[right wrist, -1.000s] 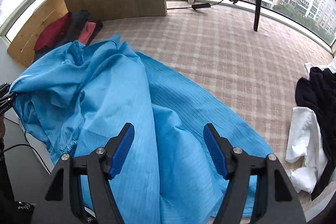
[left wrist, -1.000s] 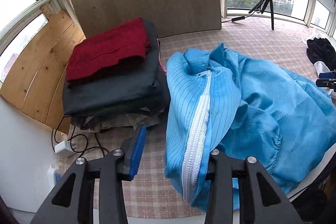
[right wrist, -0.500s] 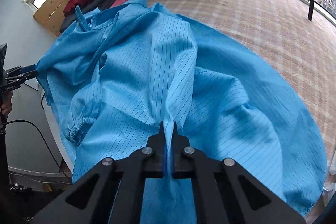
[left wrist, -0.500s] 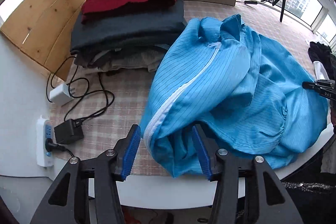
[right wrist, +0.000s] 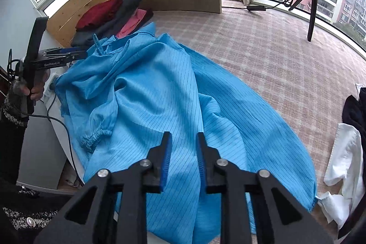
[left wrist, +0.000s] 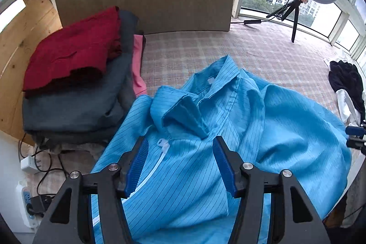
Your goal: Fold clothes
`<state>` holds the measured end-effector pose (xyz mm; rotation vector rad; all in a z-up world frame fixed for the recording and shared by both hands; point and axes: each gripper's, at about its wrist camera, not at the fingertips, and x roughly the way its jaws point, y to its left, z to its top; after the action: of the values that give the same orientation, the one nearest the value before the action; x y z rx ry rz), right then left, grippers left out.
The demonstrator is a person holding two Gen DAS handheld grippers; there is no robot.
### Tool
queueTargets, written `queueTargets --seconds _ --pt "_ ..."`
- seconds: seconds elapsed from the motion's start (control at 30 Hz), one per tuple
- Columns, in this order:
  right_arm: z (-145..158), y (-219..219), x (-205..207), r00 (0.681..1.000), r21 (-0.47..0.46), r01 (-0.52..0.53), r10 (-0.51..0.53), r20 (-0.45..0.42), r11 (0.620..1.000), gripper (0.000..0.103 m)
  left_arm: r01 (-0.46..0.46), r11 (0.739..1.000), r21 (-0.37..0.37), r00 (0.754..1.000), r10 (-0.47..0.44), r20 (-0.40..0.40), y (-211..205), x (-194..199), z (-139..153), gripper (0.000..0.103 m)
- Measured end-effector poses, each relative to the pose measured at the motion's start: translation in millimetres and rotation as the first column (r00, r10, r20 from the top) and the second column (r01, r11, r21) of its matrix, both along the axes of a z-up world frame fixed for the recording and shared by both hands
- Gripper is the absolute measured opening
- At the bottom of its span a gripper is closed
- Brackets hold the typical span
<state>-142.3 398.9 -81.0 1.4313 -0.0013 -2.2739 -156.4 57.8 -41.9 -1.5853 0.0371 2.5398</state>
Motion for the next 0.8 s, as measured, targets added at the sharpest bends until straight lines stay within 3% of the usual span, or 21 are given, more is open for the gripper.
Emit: queueTargets --seconds 0.03,0.07,0.13,0.23,0.27,0.3,0.33,0.37,0.47,0.53,0.6,0.63,0.67,0.73,0.8 --pt "-4.2 1.7 -3.6 1.000 -0.002 0.015 -0.015 -0.003 1.000 0.055 0.014 1.000 0.007 1.000 -0.014 0.027 4.6 -8.2 -7.8 0.039" --pt "-9.3 4.0 -8.0 0.999 -0.003 0.033 -0.033 0.001 0.999 0.055 0.028 1.000 0.015 0.998 -0.028 0.053 9.1 -16.4 -15.5 0.009" --pt "-22.2 6.1 -18.6 0.998 -0.018 0.052 -0.052 0.030 0.998 0.055 0.021 1.000 0.004 0.998 -0.021 0.060 9.7 -21.6 -11.8 0.004" --pt "-41.1 -1.2 -27.1 0.998 -0.037 0.031 -0.029 0.059 0.999 0.055 -0.019 0.999 -0.031 0.999 0.017 -0.051 -3.4 -15.9 25.4 0.004" --pt "-47.2 -4.2 -29.4 0.998 -0.043 0.021 -0.018 0.067 0.999 0.055 -0.055 0.997 -0.056 0.994 0.050 -0.093 -13.3 -13.8 40.1 0.004" --pt "-52.2 -8.4 -30.3 0.997 -0.047 0.005 -0.001 0.076 0.999 0.047 -0.113 0.988 -0.103 0.987 0.099 -0.129 -25.1 -12.6 52.1 0.009" --pt "-55.6 -14.0 -29.2 0.996 -0.050 -0.020 0.024 0.087 0.999 0.017 -0.182 0.970 -0.160 0.974 0.155 -0.165 -37.7 -11.8 62.8 0.012" --pt "-58.9 -19.7 -28.2 0.994 -0.053 -0.044 0.049 0.098 0.998 0.002 -0.234 0.952 -0.197 0.963 0.199 -0.184 -51.1 -10.9 70.6 0.013" --pt "-55.6 -27.4 -22.7 0.991 -0.060 -0.085 0.090 0.095 0.995 0.002 -0.300 0.933 -0.197 0.947 0.267 -0.179 -75.0 4.9 83.3 0.016" --pt "-48.6 -28.4 -19.2 0.991 -0.069 -0.096 0.102 0.082 0.993 0.001 -0.264 0.946 -0.185 0.958 0.236 -0.162 -66.6 24.9 83.8 0.022" --pt "-41.8 -28.4 -16.3 0.992 -0.077 -0.101 0.106 0.070 0.992 0.001 -0.216 0.954 -0.208 0.969 0.183 -0.167 -48.3 47.2 78.5 0.051" --pt "-39.0 -26.5 -16.3 0.993 -0.077 -0.090 0.095 0.065 0.993 0.001 -0.192 0.957 -0.219 0.973 0.157 -0.168 -39.1 58.4 75.8 0.056" --pt "-36.3 -24.1 -16.7 0.995 -0.082 -0.078 0.083 0.063 0.994 0.001 -0.187 0.963 -0.195 0.975 0.157 -0.159 -34.1 68.9 72.4 0.058" --pt "-29.9 -15.9 -19.0 0.996 -0.122 -0.050 0.058 0.064 0.991 0.001 -0.165 0.985 -0.049 0.982 0.160 -0.099 -29.0 78.5 60.9 0.056" --pt "-24.3 -8.5 -21.0 0.997 -0.162 -0.031 0.043 0.067 0.986 0.001 -0.060 0.996 0.064 0.997 0.062 -0.041 2.2 94.2 45.4 0.056"
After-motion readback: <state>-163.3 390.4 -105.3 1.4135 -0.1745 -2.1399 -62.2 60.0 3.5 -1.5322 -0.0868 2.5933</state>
